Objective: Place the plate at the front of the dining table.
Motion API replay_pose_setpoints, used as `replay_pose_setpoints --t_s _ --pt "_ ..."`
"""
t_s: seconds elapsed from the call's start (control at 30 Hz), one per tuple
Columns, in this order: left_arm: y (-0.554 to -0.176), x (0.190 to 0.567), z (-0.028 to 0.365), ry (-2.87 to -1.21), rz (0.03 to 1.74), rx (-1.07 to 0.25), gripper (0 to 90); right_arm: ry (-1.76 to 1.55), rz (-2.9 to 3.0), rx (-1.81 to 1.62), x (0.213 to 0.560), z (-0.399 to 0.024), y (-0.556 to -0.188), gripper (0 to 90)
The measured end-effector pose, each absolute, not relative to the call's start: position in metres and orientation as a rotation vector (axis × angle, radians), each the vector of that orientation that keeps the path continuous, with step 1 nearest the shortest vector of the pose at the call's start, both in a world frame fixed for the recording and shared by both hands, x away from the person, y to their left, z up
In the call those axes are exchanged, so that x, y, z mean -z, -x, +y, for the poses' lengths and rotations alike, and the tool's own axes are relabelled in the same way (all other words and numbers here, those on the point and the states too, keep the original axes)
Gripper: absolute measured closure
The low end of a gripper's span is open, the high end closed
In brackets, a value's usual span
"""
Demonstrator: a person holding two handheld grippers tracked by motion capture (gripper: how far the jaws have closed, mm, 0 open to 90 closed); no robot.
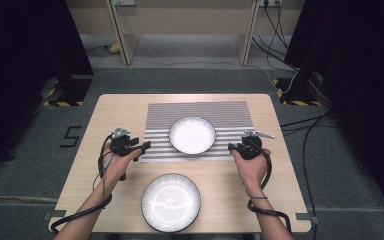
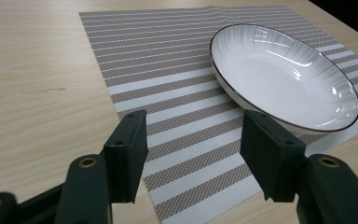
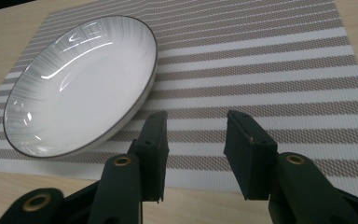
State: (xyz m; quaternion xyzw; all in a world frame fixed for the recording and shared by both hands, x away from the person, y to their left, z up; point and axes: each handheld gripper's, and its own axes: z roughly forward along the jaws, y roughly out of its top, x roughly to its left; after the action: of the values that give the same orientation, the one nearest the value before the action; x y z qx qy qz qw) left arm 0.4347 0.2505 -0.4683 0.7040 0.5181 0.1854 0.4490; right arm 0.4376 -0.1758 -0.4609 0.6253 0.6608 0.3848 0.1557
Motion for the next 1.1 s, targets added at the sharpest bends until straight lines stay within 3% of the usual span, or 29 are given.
replay_pose_setpoints --t_s 0.7,1.1 --pt "-0.37 0.479 0.295 -1.711 1.273 -0.451 40.2 -1.784 1.846 -1.088 0.461 -0.226 -0.378 54.2" --pt "-0.353 0.481 0.318 -1.65 1.31 -0.457 40.3 -1.788 1.816 -1.091 0.461 -0.246 -0.356 53.2"
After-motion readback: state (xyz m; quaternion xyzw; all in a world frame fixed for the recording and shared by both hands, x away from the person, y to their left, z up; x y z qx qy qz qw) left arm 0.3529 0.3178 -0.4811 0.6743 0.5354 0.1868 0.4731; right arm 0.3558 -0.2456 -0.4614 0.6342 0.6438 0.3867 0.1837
